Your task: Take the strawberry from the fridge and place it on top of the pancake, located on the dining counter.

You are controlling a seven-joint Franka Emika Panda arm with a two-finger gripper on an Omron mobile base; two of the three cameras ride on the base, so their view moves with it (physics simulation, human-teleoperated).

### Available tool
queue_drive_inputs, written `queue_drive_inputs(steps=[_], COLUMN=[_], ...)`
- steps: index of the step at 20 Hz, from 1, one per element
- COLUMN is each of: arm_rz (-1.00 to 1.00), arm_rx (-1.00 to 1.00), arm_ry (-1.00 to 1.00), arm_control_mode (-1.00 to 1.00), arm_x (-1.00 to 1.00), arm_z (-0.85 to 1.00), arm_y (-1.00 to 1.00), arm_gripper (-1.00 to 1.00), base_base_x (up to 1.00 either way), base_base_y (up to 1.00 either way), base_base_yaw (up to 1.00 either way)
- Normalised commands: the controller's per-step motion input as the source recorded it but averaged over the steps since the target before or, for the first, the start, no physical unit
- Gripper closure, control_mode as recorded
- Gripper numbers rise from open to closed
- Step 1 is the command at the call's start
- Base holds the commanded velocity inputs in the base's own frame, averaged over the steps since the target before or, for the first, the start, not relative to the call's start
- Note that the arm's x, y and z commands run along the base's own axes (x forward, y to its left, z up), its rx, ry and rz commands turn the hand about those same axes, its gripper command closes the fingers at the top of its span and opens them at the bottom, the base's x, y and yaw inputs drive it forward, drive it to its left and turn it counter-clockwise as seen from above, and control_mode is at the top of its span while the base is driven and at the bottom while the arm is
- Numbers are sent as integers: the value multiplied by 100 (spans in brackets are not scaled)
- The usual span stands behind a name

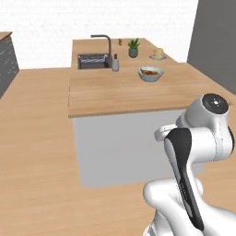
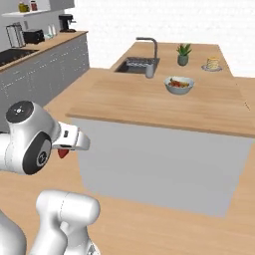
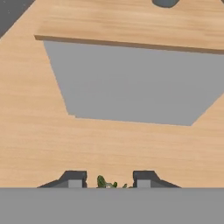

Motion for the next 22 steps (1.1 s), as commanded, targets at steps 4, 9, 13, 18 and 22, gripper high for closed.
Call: queue_drive_inputs(steps=[4,9,13,18,22], arm_rz=[0,0,0,0,0], arm_rx=[0,0,0,0,0], arm_ry=[0,0,0,0,0], arm_control_mode=[100,100,100,100,100], arm_x=[0,0,0,0,0], arm_z=[0,0,0,0,0], arm_y=[0,0,0,0,0], arm_gripper=[100,100,100,100,100], base_base_x=[28,28,49,61,68], base_base_y=[-100,-100,-100,-100,-100], base_base_yaw=[-12,-2,0,0,0])
